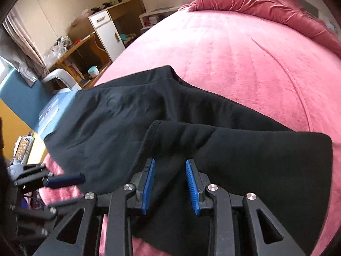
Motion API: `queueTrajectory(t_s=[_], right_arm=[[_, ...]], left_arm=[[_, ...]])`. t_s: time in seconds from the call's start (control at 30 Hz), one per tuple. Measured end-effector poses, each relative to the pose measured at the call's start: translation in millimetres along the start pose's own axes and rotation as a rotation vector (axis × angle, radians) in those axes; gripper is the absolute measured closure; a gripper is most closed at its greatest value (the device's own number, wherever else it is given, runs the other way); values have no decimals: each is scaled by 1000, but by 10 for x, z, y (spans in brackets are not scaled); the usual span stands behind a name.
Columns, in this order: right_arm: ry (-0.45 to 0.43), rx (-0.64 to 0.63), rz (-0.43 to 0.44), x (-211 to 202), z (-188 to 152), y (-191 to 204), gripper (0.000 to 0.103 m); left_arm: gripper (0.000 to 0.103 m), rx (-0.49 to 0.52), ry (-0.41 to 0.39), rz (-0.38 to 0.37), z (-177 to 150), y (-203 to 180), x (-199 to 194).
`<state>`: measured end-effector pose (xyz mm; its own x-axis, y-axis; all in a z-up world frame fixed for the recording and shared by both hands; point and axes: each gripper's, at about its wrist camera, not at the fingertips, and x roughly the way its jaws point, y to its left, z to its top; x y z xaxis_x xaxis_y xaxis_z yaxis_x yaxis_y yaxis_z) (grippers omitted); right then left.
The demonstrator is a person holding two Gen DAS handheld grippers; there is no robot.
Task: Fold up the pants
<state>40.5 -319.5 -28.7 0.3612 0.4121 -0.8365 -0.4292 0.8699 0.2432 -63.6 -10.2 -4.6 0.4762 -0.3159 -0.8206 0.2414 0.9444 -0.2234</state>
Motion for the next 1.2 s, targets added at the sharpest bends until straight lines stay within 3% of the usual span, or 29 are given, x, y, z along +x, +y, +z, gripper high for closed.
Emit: queueTrajectory(t_s=[0.27,0.43,0.63,0.77,0.87,1.1,1.2], right_arm=[[16,-48,37,-179,-193,213,72],[65,-67,28,54,-267,305,70],[66,-68,18,242,-255,327,70],[57,-80,-6,233,-260,376,70],[42,-85,-17,185,-266,402,69],[-49,-50,-3,-75,-226,411,54],[-85,-46,-17,-184,-203,425,53]], left_arm=[[69,-43,-16,35,-6,102,-64],[68,-67,-12,53,1,151,-36],[68,-145,9,57,-37,316,-47],[68,-327,28,3,-117,678,-185],[68,-589,30,-48,-319,1224,-362],[68,-1036,-48,-37,-867,2181,-681],[68,-1135,-47,-27,-983,2344,-645]])
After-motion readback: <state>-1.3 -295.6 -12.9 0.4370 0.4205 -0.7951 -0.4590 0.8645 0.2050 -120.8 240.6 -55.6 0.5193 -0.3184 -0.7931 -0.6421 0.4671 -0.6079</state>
